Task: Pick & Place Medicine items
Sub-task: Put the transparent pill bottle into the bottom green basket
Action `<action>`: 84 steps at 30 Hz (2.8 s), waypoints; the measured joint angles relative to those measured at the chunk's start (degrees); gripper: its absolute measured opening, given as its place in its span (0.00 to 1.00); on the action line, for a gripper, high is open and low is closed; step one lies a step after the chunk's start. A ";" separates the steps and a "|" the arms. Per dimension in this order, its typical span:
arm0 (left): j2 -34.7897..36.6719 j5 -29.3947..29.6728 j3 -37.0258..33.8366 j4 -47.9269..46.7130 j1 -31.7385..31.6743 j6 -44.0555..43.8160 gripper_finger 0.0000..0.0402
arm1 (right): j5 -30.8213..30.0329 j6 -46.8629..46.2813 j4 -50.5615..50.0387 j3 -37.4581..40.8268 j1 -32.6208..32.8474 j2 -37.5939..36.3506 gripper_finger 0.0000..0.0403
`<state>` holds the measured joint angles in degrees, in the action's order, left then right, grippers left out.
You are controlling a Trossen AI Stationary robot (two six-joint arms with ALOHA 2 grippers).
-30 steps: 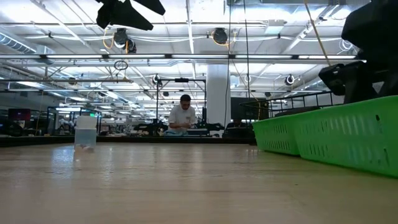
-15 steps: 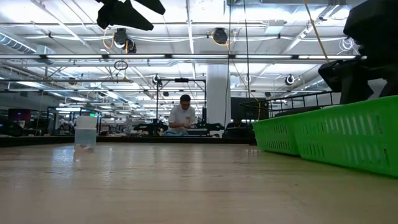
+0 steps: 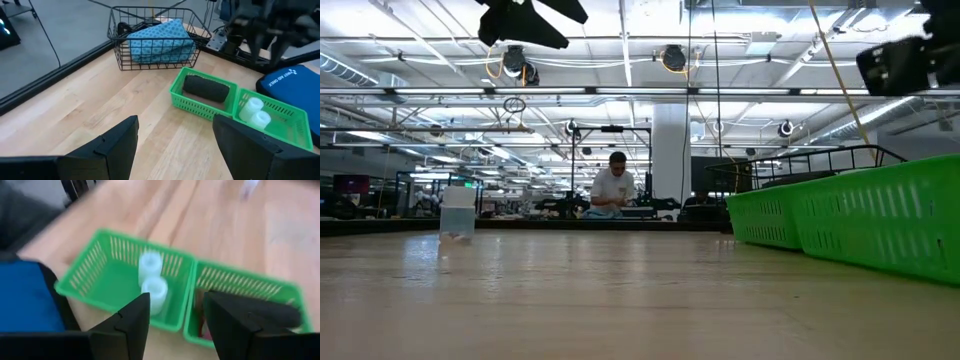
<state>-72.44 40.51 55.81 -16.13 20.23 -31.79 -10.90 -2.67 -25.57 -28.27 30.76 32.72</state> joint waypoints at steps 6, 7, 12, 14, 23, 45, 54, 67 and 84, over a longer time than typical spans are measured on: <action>0.00 0.02 0.00 0.12 -1.89 0.62 0.66 | 0.02 -1.17 5.14 0.00 0.00 -11.60 0.43; 0.00 0.03 0.00 0.12 -2.38 1.33 0.66 | 0.14 -2.12 6.75 -0.03 0.00 -12.80 0.43; 0.00 0.04 0.00 0.14 -4.64 4.91 0.66 | 0.33 -3.49 12.04 -0.07 0.00 -15.98 0.43; 0.00 0.04 0.00 0.14 -5.40 5.15 0.66 | 0.42 -3.54 13.95 -0.07 0.00 -16.25 0.43; 0.00 0.02 0.00 0.14 -6.88 4.43 0.66 | 0.46 -10.27 16.22 -0.07 0.00 -16.21 0.43; 0.00 -0.11 0.00 0.14 -6.87 4.52 0.66 | 4.94 -34.00 21.04 6.47 -0.02 -15.95 0.43; 0.00 -0.17 0.00 0.14 -6.87 4.52 0.66 | 8.26 -23.70 21.06 7.32 0.07 -18.11 0.43; 0.00 -0.17 0.00 0.13 -6.87 4.53 0.66 | 20.15 -22.72 20.93 7.32 0.09 -32.19 0.42; -0.02 -0.93 0.00 0.58 -6.87 4.55 0.66 | 24.65 -20.32 21.10 6.29 0.11 -32.54 0.43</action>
<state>-72.47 39.58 55.81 -15.55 13.37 -27.24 13.76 -22.99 -4.47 -21.98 30.87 0.19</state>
